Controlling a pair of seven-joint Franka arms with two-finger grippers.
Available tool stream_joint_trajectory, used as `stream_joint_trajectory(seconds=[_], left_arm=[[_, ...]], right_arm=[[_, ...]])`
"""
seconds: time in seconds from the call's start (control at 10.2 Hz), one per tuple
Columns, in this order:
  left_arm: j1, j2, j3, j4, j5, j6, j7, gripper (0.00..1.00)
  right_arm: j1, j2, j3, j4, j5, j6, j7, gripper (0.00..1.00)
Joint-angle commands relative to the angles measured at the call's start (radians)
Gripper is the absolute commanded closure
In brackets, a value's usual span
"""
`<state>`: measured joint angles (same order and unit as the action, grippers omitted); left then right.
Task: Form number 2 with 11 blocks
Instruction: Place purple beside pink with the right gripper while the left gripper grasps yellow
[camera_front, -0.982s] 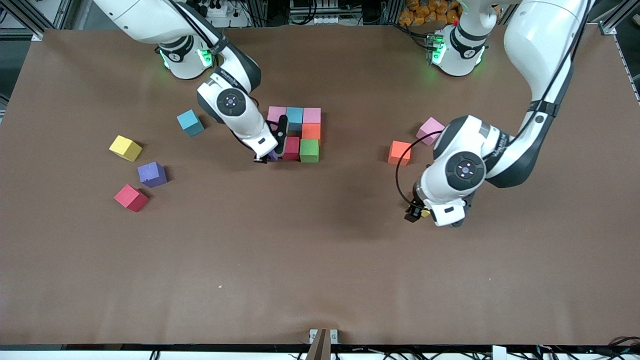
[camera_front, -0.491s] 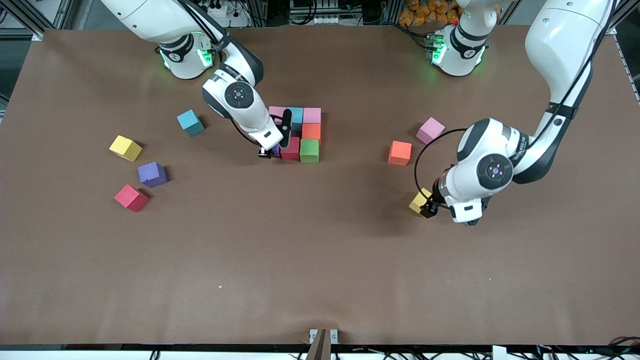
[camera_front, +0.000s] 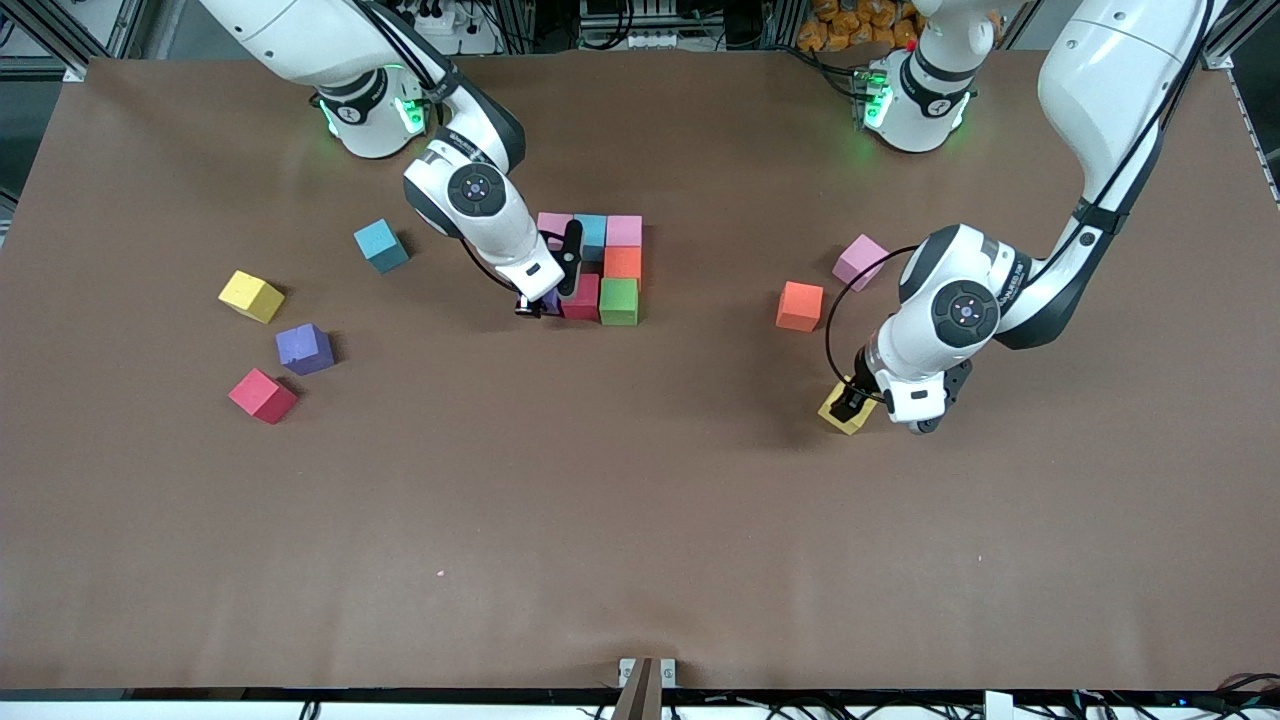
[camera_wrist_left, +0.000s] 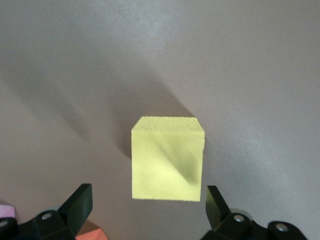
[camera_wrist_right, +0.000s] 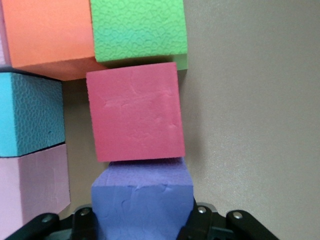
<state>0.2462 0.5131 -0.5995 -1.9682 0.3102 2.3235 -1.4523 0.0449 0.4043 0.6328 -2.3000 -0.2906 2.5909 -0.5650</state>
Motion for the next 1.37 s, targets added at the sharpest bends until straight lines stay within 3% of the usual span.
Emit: stream_joint_trajectory(seconds=[0.0,0.29,0.49,0.79,0.88,1.28], left_arm=[[0.039,0.005,-0.009,-0.017,0.044,0.033,-0.005,0.0],[0.041,0.027,-0.009,-0.012,0.044,0.072,-0.022,0.0],[0.035,0.056,-0.008,-0.011,0.078,0.1,-0.069,0.0],[0.035,0.108,-0.008,-0.005,0.197,0.106,-0.164,0.0],[0.035,0.114,-0.008,-0.003,0.213,0.106,-0.174,0.0],[0.035,0.117,-0.008,0.002,0.213,0.106,-0.195,0.0]], right_arm=[[0.0,0.01,0.001,-0.01,-0.028,0.026,0.03,0.65],[0.0,0.028,-0.018,-0.01,-0.058,0.064,0.03,0.48],[0.001,0.047,-0.024,-0.01,-0.059,0.072,0.03,0.44],[-0.005,0.042,-0.025,-0.007,-0.061,0.072,0.03,0.15],[-0.005,0.039,-0.025,-0.007,-0.061,0.072,0.031,0.0],[-0.007,-0.008,-0.019,-0.007,-0.056,0.014,0.048,0.0]])
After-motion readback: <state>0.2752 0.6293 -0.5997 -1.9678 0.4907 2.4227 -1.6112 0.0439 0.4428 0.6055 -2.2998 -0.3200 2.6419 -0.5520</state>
